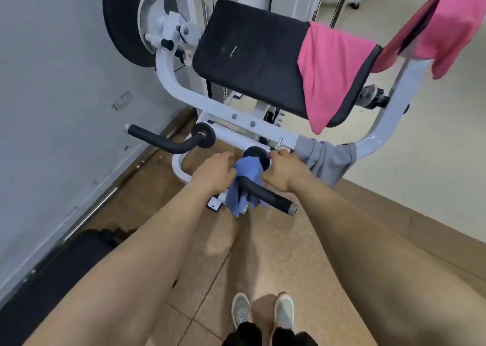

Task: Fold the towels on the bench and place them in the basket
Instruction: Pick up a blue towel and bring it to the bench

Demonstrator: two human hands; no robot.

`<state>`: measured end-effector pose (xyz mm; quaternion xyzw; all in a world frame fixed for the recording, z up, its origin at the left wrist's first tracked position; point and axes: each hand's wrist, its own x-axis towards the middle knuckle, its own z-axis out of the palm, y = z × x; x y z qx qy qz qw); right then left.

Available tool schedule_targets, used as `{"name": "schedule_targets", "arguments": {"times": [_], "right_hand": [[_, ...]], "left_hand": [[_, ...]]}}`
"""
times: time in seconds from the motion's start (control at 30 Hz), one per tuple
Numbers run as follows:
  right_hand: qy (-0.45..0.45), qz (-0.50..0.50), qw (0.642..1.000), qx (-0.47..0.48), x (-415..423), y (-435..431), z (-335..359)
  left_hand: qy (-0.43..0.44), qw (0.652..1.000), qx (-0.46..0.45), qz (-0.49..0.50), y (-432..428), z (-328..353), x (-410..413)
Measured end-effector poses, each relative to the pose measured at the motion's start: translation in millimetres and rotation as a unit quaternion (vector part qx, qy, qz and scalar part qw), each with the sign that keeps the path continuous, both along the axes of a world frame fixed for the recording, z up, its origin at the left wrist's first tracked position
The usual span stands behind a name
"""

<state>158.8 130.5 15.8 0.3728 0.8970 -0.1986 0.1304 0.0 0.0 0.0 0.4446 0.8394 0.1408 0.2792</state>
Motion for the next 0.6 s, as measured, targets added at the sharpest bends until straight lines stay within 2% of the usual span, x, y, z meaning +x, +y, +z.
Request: {"name": "schedule_targets", "arguments": {"times": [0.13, 0.23, 0.4, 0.5, 0.6], "right_hand": [[-0.013, 0.013, 0.998, -0.062, -26, 11, -33], [0.024, 0.009, 0.995, -0.096, -36, 16, -54], [0.086, -0.033, 0.987, -0.128, -32, 19, -59], [0.117, -0.027, 0.983, -0.137, -33, 20, -38], [0.168, -0.026, 0.972, -0.165, -37, 21, -3]], "left_hand": [[-0.109, 0.993, 0.01, 0.043, 20, -38, -9], [-0.164, 0.983, 0.036, 0.071, 29, -63, -10], [-0.132, 0.98, 0.08, 0.128, 28, -65, -11], [-0.107, 0.98, 0.091, 0.143, 20, -46, -10], [-0.125, 0.971, 0.118, 0.165, 7, -19, -7]]}}
